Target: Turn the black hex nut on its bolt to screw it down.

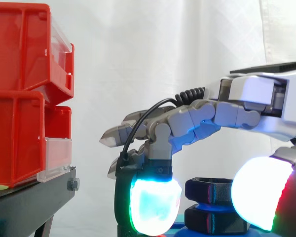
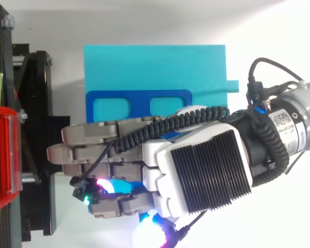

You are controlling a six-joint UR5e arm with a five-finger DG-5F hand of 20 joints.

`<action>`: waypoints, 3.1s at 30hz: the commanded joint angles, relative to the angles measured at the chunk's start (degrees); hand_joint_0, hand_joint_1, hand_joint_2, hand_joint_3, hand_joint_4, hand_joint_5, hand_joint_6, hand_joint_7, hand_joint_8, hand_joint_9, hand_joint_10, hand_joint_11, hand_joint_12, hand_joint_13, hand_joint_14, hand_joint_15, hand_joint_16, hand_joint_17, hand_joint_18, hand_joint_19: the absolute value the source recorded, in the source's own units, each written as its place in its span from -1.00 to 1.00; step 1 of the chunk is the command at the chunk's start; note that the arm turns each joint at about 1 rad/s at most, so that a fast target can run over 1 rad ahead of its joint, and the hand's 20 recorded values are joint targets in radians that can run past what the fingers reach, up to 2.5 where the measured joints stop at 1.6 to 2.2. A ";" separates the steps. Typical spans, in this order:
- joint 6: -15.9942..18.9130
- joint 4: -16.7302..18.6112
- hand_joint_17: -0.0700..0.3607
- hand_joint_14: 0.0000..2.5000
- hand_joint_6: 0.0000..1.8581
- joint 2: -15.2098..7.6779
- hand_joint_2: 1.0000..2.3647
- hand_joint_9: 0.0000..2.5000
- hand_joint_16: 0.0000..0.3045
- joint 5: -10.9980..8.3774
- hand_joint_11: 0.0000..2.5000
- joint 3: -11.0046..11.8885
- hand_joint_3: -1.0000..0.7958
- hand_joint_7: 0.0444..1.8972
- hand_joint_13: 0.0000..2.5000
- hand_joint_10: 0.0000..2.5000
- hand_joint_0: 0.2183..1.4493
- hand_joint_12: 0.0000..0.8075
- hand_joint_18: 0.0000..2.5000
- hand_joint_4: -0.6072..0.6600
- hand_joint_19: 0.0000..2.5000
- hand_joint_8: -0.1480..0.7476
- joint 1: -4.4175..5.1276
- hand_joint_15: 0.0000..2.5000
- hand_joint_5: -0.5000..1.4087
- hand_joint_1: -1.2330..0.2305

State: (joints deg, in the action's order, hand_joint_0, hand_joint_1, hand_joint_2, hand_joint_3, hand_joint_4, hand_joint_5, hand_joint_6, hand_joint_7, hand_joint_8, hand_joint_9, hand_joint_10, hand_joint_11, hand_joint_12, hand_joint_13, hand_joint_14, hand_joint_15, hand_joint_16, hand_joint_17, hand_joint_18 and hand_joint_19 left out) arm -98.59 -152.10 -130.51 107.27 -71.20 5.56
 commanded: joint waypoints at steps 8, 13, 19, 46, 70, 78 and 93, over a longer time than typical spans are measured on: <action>-0.02 0.40 -0.22 -1.00 -0.46 -0.27 -1.00 -0.50 -0.71 0.14 -0.96 0.01 -0.44 0.26 -0.74 -1.00 -0.62 -0.11 -0.89 0.24 -0.83 -0.17 -0.20 -1.00 -0.54 0.37; 0.07 0.40 -0.22 -1.00 -0.46 -0.19 -1.00 -0.49 -0.71 0.14 -0.95 0.01 -0.44 0.32 -0.74 -1.00 -0.62 -0.11 -0.88 0.19 -0.83 -0.16 -0.37 -1.00 -0.54 0.36; 0.07 0.84 -0.21 -1.00 -0.46 -0.19 -1.00 -0.49 -0.71 1.10 -0.94 0.01 -0.44 0.41 -0.74 -1.00 -0.62 -0.10 -0.87 0.21 -0.82 -0.15 -0.90 -1.00 -0.54 0.35; 0.15 2.15 -0.20 -1.00 -0.16 -0.27 -1.00 -0.44 -0.70 4.18 -0.89 0.09 -0.44 0.03 -0.70 -1.00 -0.63 -0.06 -0.82 0.29 -0.80 -0.11 -3.18 -1.00 -0.61 0.34; 0.15 4.35 -0.19 -1.00 -0.17 -0.27 -1.00 -0.43 -0.70 9.63 -0.88 0.01 -0.44 0.04 -0.69 -1.00 -0.63 -0.06 -0.81 0.28 -0.80 -0.11 -7.58 -1.00 -0.60 0.34; 0.33 4.70 -0.20 -1.00 -0.18 -0.27 -1.00 -0.43 -0.70 12.27 -0.88 0.09 -0.44 0.04 -0.69 -0.99 -0.63 -0.07 -0.81 0.27 -0.82 -0.11 -8.90 -1.00 -0.60 0.35; 0.95 4.97 -0.17 -1.00 -0.46 -0.27 -1.00 -0.46 -0.68 9.45 -0.90 2.73 -0.44 0.27 -0.73 -1.00 -0.65 -0.06 -0.85 0.33 -0.82 -0.13 -5.73 -1.00 -0.56 0.42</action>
State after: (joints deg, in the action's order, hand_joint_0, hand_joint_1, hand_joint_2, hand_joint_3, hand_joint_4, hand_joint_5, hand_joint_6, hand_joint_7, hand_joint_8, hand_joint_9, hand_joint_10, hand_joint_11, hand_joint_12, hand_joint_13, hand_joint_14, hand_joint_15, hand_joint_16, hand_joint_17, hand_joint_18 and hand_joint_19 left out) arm -97.66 -146.61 -130.73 117.98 -69.38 -1.18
